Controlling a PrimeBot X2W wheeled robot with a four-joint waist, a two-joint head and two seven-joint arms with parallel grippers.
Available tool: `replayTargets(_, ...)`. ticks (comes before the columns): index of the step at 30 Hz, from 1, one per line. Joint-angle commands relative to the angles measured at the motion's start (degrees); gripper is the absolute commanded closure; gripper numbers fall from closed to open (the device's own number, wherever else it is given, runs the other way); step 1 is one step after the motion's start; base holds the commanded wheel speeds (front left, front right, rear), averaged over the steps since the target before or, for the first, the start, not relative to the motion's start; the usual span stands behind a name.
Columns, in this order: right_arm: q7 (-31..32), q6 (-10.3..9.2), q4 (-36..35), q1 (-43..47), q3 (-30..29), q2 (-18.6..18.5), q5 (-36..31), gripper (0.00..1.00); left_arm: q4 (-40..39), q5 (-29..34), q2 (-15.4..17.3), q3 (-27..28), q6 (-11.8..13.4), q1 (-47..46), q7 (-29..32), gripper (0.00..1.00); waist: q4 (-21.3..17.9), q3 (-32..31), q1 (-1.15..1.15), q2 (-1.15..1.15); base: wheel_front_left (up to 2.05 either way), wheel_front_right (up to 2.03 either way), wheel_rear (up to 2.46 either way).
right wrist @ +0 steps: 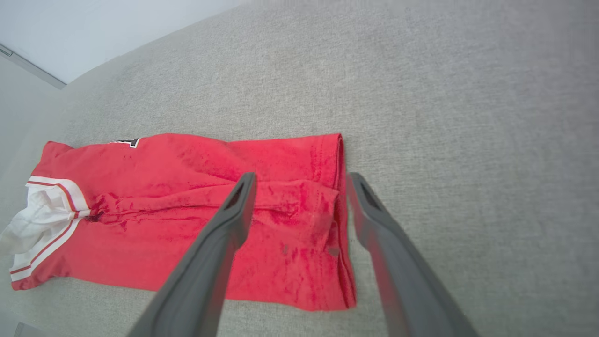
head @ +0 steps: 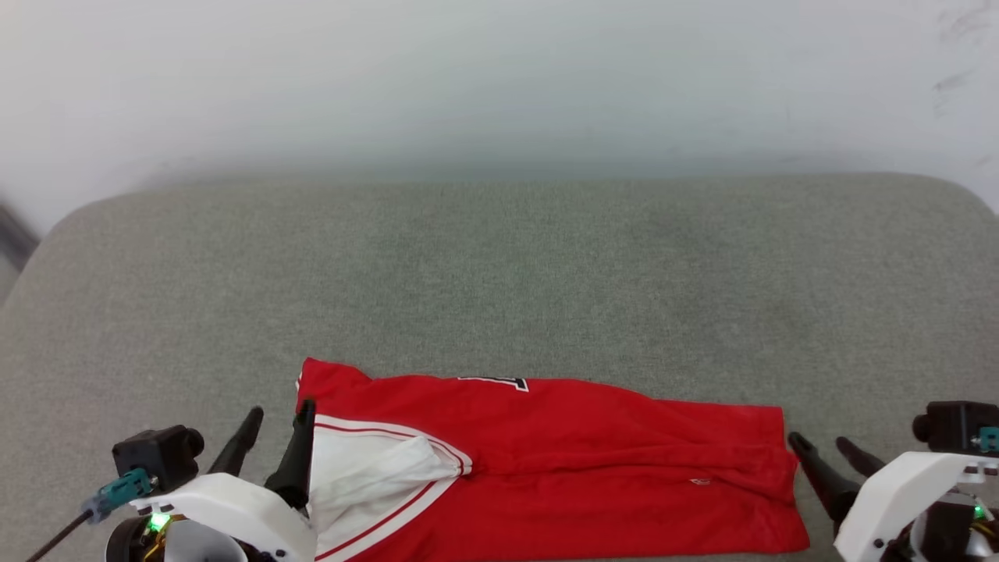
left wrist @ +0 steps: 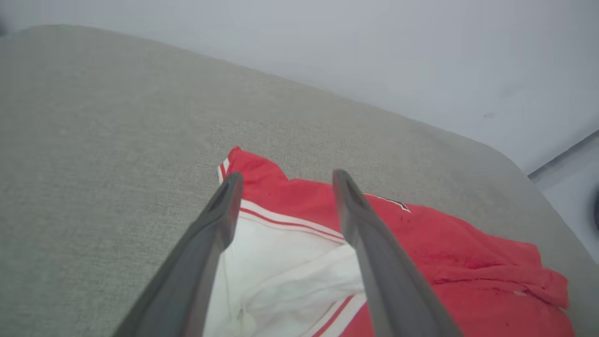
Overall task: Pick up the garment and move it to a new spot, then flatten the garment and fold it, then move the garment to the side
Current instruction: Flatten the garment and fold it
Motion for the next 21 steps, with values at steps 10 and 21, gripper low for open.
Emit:
replayTargets(10, 10.3, -0.02, -2.29, -0.66, -7.91, -4.21, -2.7, 0.0, -5.16, 11.37, -0.14, -0.48, 5.96, -0.76, -10.67, 0.0, 1.25, -1.46, 0.01, 0.0, 0.0, 0.0, 0.0)
replayTargets(21, 17.93, -0.02, 2.66, -3.56, -7.4, -2.07, -2.57, 0.0, -9.5, 15.7, 0.05, -3.04, 7.14, -3.02, -10.91, 0.0, 6.03, 3.06, 0.01, 0.0, 0.0, 0.0, 0.0)
